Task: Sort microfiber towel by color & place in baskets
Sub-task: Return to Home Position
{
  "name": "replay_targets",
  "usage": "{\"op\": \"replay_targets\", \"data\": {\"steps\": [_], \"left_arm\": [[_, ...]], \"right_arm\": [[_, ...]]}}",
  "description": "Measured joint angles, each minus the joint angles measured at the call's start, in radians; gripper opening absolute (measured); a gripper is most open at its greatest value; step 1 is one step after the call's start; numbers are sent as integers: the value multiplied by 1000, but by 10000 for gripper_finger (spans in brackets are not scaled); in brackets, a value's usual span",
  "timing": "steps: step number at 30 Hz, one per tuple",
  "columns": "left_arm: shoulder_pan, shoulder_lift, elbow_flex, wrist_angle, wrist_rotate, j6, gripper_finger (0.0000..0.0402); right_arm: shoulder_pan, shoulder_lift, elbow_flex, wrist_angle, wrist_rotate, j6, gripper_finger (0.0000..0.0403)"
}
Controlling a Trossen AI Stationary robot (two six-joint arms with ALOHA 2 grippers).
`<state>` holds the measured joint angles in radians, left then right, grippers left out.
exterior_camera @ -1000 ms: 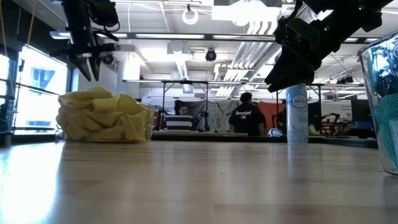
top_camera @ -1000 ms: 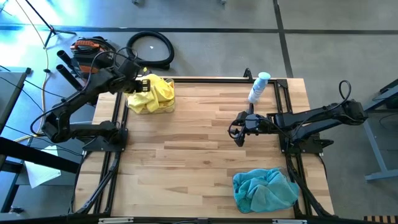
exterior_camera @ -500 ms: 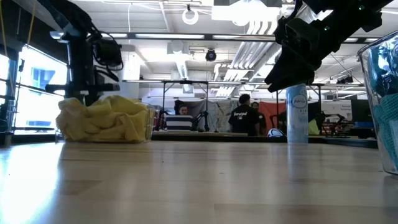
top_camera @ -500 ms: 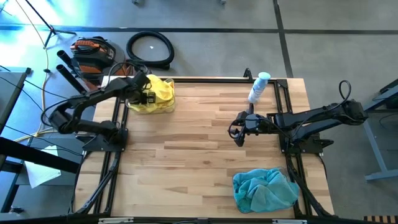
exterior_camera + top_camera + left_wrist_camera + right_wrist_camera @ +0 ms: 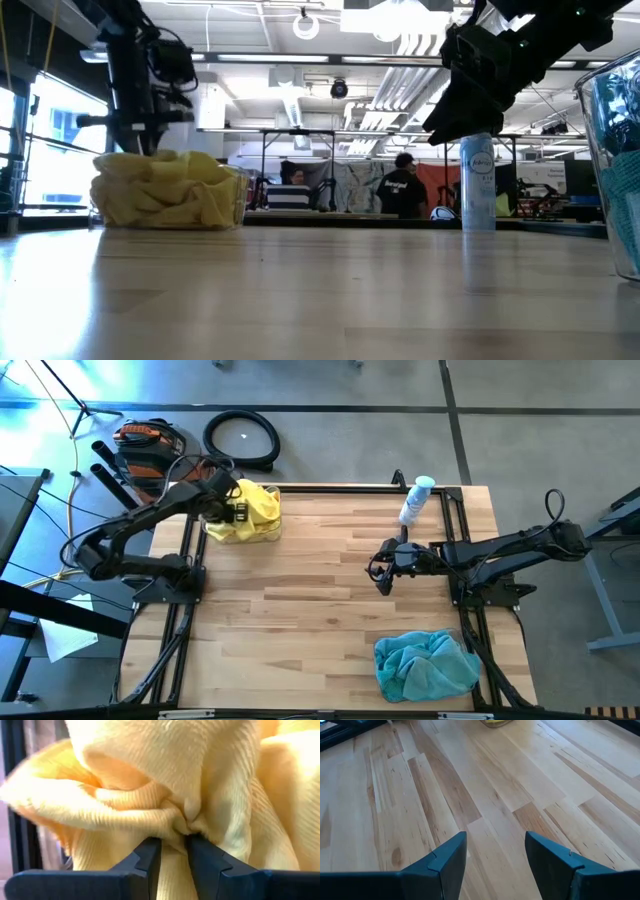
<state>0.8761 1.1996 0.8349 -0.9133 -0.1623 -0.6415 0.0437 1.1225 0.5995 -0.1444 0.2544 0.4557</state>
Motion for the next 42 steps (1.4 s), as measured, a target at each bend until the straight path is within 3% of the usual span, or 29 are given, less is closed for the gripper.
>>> {"op": "replay_targets", "data": {"steps": [15, 19, 24, 27, 31, 36, 42], "left_arm": [[-51, -297, 62, -58, -4, 18, 83], [-137, -345, 62, -16, 16, 24, 77], [-302, -360, 63, 108, 21, 34, 14], [-410, -358, 63, 218, -14, 48, 7], [-561, -337, 63, 381, -66, 173, 1], [-748, -283, 63, 532, -88, 500, 0], [-864, -209, 63, 561, -87, 659, 0]], "right_arm": [[0, 0, 0, -1, 0, 16, 200], [0, 0, 0, -24, 1, -17, 200], [-1, 0, 0, -33, 1, -19, 200], [-5, 0, 0, -33, 1, -19, 200], [-13, 0, 0, -34, -1, -28, 200], [-36, 0, 0, -39, -66, -101, 197], [-79, 0, 0, -39, -185, -127, 169]]}}
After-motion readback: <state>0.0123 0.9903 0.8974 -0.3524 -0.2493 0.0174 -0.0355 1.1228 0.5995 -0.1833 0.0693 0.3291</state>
